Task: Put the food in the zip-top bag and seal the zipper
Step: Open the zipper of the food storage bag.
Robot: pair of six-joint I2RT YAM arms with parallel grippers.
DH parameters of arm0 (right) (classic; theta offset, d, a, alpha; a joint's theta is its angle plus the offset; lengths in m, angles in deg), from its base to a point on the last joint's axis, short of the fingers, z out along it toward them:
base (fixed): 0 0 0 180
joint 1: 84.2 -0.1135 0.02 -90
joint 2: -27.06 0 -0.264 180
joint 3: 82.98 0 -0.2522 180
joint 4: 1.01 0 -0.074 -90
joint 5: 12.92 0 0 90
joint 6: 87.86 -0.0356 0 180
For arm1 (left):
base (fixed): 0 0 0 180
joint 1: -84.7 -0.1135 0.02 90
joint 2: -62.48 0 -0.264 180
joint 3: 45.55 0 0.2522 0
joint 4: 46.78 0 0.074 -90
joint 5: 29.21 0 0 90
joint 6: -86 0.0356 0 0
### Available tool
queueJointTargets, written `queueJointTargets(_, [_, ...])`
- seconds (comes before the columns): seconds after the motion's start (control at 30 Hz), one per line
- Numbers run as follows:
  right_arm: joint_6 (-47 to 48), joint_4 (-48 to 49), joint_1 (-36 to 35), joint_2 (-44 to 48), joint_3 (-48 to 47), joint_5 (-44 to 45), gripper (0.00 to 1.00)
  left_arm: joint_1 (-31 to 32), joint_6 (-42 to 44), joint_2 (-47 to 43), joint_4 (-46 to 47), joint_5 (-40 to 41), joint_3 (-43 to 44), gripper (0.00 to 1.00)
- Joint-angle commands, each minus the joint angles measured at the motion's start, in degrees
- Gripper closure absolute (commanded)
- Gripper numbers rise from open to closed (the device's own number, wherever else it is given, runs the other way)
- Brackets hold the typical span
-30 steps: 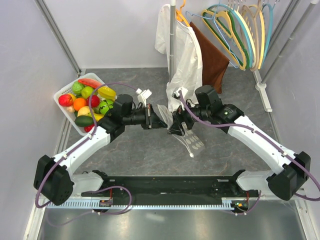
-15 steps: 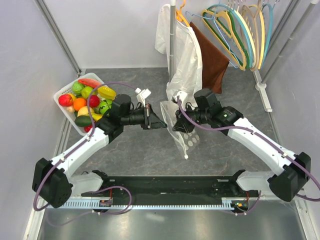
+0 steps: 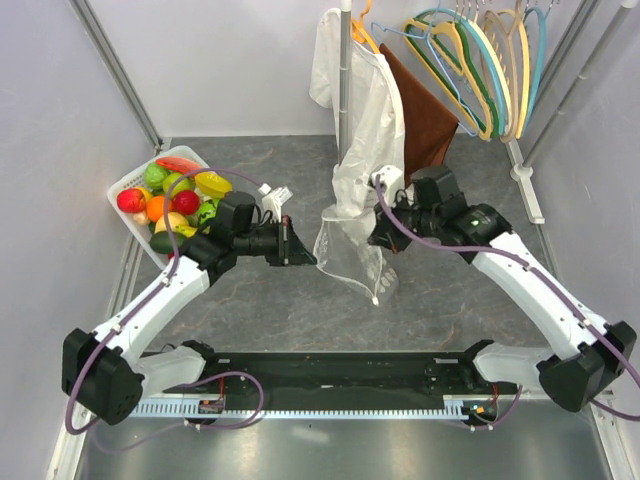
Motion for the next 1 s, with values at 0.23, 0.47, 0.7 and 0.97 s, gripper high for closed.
queueJointTargets(0.23, [-12.1, -8.7, 2.5, 9.0, -5.4, 7.3, 1.00, -3.3, 19.6, 16.0, -16.3, 5.9, 17.4, 0.98])
queueJointTargets(0.47, [-20.2, -1.8, 1.2, 4.3, 1.5, 7.7, 1.00, -3.6, 25.6, 25.9, -19.6, 8.1, 23.7, 0.96])
queueJointTargets(0.7, [-21.9, 6.6, 1.2, -4.8, 3.3, 13.0, 1.00, -11.6, 28.7, 18.8, -22.3, -0.6, 21.4, 0.30])
queueJointTargets(0.97, [-21.9, 8.4, 1.2, -8.9, 0.5, 12.1, 1.00, -39.0, 34.9, 8.7, -33.5, -7.1, 30.6, 0.00])
